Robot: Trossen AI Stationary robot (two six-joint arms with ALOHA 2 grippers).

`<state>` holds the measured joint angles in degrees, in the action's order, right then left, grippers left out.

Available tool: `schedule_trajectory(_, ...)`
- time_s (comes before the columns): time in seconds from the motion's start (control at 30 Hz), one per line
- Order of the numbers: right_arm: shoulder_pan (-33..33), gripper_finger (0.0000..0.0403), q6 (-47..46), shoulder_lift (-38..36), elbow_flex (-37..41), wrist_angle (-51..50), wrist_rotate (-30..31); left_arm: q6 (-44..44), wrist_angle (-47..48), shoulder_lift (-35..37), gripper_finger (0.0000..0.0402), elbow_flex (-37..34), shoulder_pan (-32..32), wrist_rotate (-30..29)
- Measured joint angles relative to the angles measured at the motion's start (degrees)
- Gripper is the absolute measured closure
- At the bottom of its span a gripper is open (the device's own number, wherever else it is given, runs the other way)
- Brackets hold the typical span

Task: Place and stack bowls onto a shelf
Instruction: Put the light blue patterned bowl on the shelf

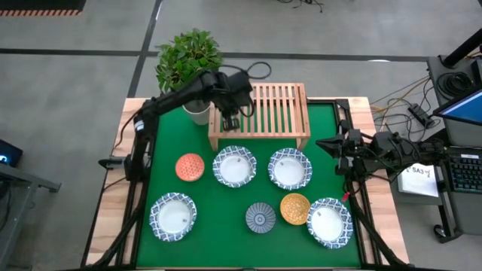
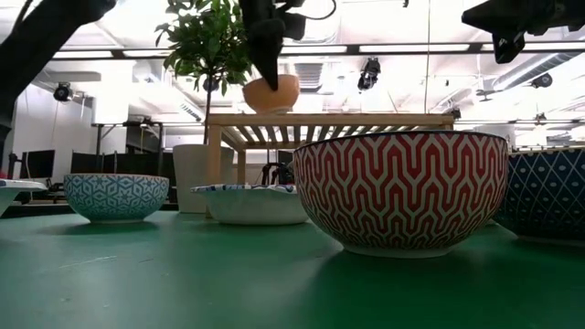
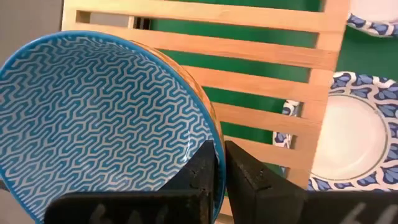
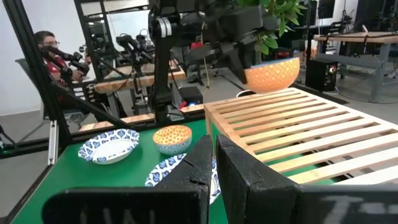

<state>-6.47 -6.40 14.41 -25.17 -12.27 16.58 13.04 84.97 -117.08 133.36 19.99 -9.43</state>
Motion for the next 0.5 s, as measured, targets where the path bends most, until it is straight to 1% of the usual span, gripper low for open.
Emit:
schedule_trajectory(0.27, 0.01, 0.039, 0.46, 0.0, 0.0, -0.47, 0.0, 3.11, -0.02, 0.0, 0.0396, 0.0, 0.27, 0.53)
schedule_trajectory(0.4, -0.01, 0.039, 0.46, 0.0, 0.0, -0.76, 0.0, 3.17, -0.13, 0.0, 0.0396, -0.99, 0.77, 3.16)
schedule_trajectory(0.5, 0.01, 0.039, 0.46, 0.0, 0.0, -0.76, 0.0, 2.95, -0.24, -0.02, 0.0396, -2.17, 1.03, 3.14)
